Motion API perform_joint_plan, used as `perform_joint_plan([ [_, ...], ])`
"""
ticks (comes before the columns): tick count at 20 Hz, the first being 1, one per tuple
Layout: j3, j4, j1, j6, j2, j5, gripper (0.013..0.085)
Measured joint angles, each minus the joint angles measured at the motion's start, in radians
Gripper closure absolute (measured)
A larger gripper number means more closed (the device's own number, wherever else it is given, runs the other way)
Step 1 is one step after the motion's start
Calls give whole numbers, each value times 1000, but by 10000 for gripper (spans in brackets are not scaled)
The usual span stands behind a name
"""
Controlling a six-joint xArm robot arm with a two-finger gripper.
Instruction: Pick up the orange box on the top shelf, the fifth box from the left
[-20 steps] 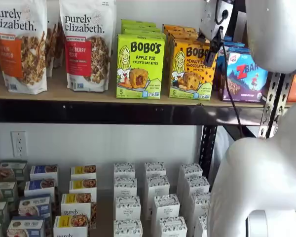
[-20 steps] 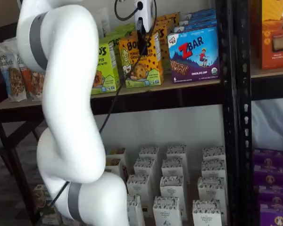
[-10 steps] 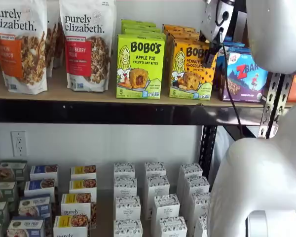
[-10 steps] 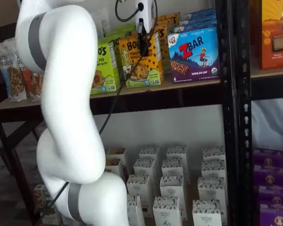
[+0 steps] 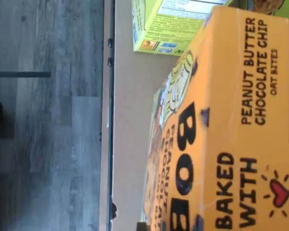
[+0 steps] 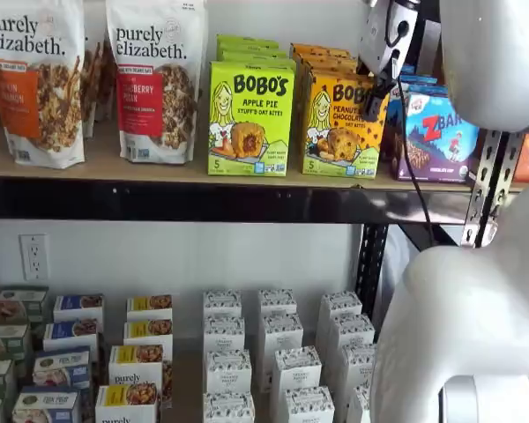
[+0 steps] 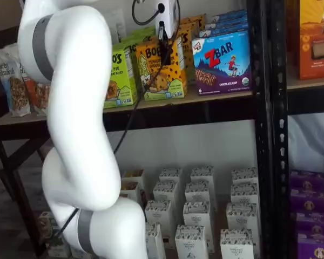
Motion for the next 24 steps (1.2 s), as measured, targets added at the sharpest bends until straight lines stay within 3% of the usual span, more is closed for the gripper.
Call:
perform_joint_plan([
  [24,4,12,-2,0,-5,-4,370],
])
